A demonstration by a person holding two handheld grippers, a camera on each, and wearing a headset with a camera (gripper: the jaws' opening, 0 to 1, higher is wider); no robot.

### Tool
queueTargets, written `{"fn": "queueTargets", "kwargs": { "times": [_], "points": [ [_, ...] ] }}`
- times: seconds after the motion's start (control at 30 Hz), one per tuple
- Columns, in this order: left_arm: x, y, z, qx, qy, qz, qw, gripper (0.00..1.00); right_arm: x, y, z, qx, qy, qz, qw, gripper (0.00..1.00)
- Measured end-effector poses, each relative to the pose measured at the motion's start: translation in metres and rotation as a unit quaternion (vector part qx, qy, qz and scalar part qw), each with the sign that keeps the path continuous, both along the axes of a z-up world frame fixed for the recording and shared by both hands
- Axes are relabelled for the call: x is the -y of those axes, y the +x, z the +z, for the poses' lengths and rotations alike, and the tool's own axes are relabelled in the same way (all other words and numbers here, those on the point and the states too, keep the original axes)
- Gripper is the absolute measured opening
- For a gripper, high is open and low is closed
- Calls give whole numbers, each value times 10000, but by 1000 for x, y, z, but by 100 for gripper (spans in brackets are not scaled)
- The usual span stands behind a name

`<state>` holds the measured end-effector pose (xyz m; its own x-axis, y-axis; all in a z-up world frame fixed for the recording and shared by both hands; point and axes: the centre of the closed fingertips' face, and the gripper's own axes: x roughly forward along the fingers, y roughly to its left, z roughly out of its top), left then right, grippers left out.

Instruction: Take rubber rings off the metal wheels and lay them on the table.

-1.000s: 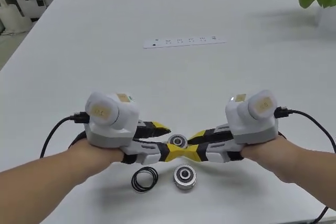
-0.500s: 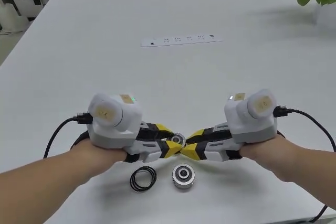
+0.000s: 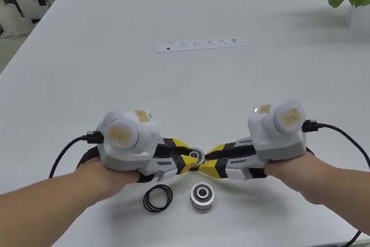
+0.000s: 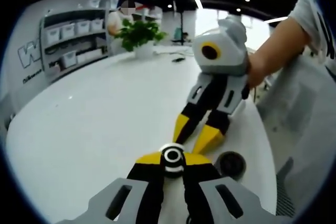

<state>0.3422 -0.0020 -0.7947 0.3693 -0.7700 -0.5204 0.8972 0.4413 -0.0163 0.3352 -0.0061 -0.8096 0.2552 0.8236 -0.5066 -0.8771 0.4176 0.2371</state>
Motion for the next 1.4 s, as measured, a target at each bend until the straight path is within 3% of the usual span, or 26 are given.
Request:
{"fn": "queueTargets", "kwargs": {
  "times": [0.87, 0.97, 1.07, 1.23, 1.4],
  "points": [
    [-2, -1, -1, -109, -51, 179, 9998, 13, -2, 0, -2, 52, -79, 23, 10000, 11],
    [-2, -1, -1, -129, -55, 178, 9997, 13, 2, 2, -5, 181, -255, 45, 9995, 8],
    [-2, -1, -1, -135, -54, 180, 9997, 13, 2, 0, -3, 141, -208, 89, 9996, 2],
    [-2, -1, -1, -156, -64, 197, 9997, 13, 2, 1, -3, 95, -200, 51, 9997, 1],
    [-2, -1, -1, -152, -42, 213, 9996, 13, 4, 4, -3, -155, -50, -179, 9997, 0]
  ]
}}
